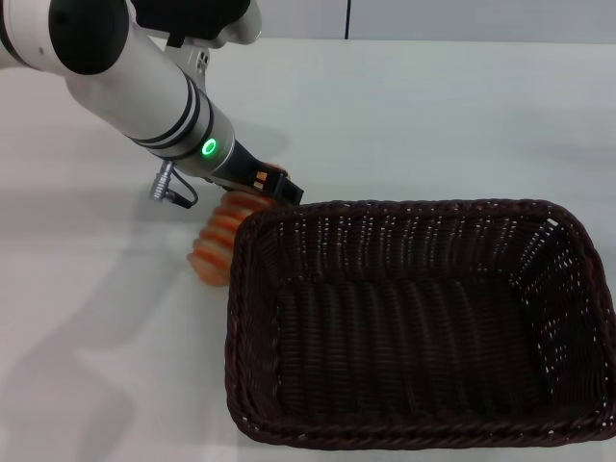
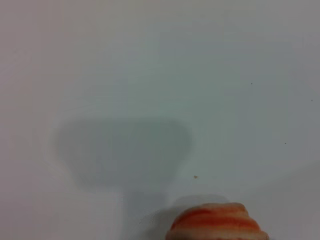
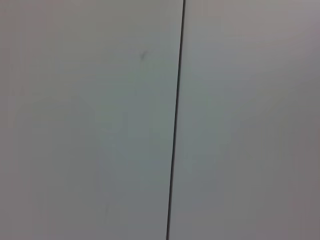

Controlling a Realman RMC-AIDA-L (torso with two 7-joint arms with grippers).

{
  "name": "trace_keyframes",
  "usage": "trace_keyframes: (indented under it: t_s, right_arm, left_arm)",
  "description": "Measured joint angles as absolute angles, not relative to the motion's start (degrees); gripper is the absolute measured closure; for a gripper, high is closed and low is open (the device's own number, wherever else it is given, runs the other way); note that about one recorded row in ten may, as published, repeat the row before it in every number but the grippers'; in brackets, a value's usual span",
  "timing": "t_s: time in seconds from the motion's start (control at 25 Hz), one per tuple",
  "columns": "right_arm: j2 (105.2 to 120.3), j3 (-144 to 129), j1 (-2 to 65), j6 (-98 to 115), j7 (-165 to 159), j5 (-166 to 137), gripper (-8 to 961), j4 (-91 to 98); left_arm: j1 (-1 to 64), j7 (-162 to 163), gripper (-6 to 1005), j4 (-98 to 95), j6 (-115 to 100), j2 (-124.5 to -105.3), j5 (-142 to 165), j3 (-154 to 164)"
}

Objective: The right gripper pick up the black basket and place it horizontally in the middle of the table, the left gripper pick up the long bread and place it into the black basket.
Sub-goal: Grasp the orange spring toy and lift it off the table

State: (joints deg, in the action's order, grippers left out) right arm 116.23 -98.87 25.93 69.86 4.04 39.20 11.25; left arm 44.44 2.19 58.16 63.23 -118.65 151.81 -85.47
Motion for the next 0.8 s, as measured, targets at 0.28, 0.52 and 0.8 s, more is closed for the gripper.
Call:
trace_keyframes:
  t_s: [0.28, 0.52, 0.8]
  right_arm:
    - [116.26, -98.95, 25.85, 69.93, 4.04, 39.2, 639, 11.34]
    - [116.28, -99.03, 25.84, 69.99, 4.03, 39.2, 639, 11.38]
    - [116.28, -98.9, 25.81, 69.93, 4.04, 39.34, 639, 11.54]
  left_arm:
    - [44.26, 2.2, 216, 57.88, 62.3, -118.65, 152.18, -84.5]
    - [42.93, 1.81, 275, 58.32, 60.73, -118.49, 152.24, -84.36]
    - [42.2, -0.97, 406, 64.53, 61.38, -118.1, 154.98, -85.18]
